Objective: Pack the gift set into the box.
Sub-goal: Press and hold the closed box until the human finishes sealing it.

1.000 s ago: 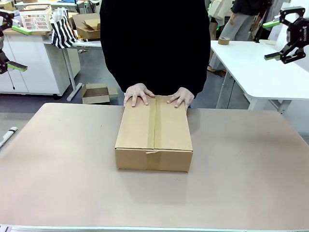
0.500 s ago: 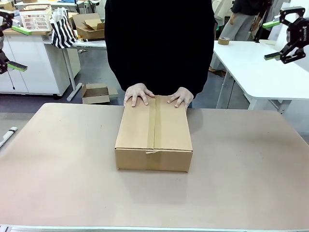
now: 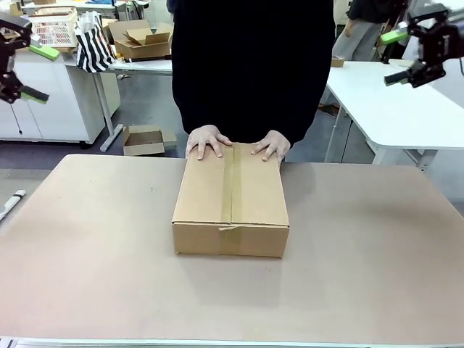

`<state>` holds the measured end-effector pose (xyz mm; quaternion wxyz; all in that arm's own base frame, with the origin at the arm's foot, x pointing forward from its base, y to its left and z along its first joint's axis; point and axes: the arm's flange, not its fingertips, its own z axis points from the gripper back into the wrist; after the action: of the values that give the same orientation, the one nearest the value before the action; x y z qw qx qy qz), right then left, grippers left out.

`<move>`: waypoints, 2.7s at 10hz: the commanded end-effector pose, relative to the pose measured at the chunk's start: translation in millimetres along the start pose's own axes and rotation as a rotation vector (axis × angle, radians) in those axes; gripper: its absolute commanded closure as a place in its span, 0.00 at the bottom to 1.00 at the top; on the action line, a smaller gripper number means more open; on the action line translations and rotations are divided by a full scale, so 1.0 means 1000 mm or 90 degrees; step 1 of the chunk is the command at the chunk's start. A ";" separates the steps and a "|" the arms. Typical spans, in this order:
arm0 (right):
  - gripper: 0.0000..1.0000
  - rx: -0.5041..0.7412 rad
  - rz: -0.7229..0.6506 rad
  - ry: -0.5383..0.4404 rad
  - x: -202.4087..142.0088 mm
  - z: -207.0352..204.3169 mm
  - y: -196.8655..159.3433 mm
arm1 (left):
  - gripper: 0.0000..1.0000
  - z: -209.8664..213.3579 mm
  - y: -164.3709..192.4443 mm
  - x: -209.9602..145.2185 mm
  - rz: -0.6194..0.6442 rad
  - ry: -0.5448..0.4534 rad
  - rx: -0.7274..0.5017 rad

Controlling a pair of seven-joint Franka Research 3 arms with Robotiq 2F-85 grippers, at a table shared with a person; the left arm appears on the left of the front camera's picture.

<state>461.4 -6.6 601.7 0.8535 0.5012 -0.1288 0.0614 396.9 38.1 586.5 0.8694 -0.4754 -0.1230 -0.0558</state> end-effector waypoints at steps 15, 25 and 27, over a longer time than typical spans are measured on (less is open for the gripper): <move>0.00 -0.052 0.651 0.008 -0.153 -0.239 -0.064 | 0.00 -0.211 0.071 -0.102 -0.624 0.067 -0.249; 0.00 0.055 0.849 -0.042 -0.109 -0.319 -0.113 | 0.00 -0.289 0.102 -0.027 -0.981 -0.127 -0.235; 0.00 0.061 0.806 -0.042 -0.097 -0.319 -0.137 | 0.00 -0.317 0.116 -0.019 -0.994 -0.091 -0.282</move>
<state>440.7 205.9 315.3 0.6198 0.3745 -0.4097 0.5547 447.1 -158.9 331.7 0.4725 -0.4060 -0.4638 -0.6299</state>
